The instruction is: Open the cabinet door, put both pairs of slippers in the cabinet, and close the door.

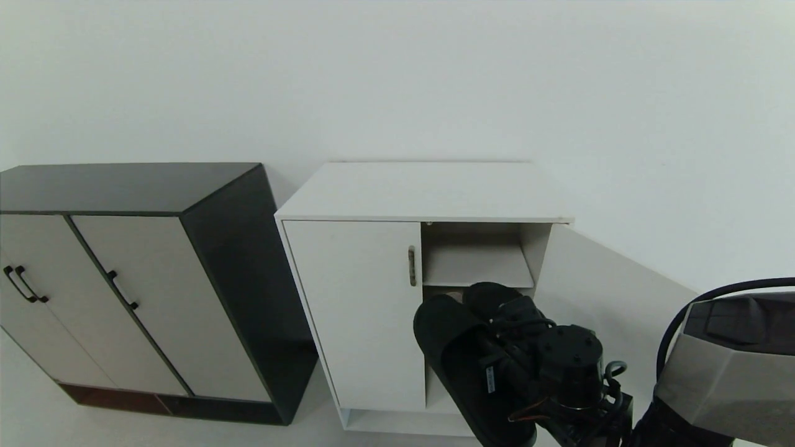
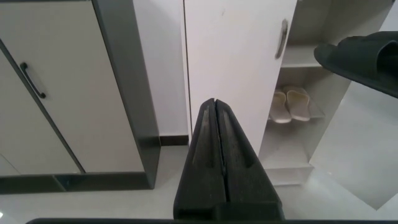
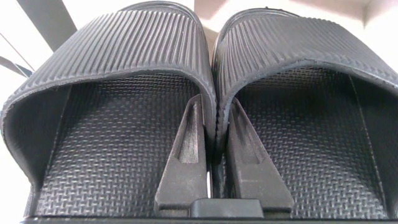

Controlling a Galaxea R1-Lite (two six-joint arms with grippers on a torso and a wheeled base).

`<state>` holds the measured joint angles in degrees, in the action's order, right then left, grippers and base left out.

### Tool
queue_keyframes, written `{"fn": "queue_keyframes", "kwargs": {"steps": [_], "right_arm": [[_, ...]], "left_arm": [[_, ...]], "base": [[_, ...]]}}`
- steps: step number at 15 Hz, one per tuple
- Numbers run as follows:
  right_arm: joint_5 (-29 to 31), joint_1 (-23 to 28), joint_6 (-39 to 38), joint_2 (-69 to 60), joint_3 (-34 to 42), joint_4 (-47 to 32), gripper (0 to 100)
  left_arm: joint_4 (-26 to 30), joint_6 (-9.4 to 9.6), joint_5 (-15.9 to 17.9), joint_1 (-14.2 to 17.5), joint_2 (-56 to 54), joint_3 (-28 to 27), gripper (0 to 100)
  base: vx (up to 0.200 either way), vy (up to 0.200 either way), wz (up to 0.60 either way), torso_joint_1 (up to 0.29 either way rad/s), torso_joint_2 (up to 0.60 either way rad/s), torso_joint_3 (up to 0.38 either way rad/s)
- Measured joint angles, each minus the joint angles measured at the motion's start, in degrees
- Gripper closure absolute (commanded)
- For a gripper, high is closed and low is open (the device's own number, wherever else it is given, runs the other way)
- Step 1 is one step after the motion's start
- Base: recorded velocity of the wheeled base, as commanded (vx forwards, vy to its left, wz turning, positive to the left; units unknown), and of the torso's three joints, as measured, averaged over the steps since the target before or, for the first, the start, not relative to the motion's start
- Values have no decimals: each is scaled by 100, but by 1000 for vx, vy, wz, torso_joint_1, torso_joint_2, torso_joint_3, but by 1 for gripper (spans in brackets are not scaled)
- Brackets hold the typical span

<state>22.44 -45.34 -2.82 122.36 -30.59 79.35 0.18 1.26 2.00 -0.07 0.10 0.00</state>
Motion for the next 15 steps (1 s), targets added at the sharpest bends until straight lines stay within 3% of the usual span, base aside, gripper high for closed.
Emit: {"fn": "queue_keyframes", "kwargs": {"steps": [15], "right_arm": [[-2,6,26,118,11,79,100]], "left_arm": [[0,7,0,0,0,0,100]], "base": [[0,0,0,-161,488,324]]}}
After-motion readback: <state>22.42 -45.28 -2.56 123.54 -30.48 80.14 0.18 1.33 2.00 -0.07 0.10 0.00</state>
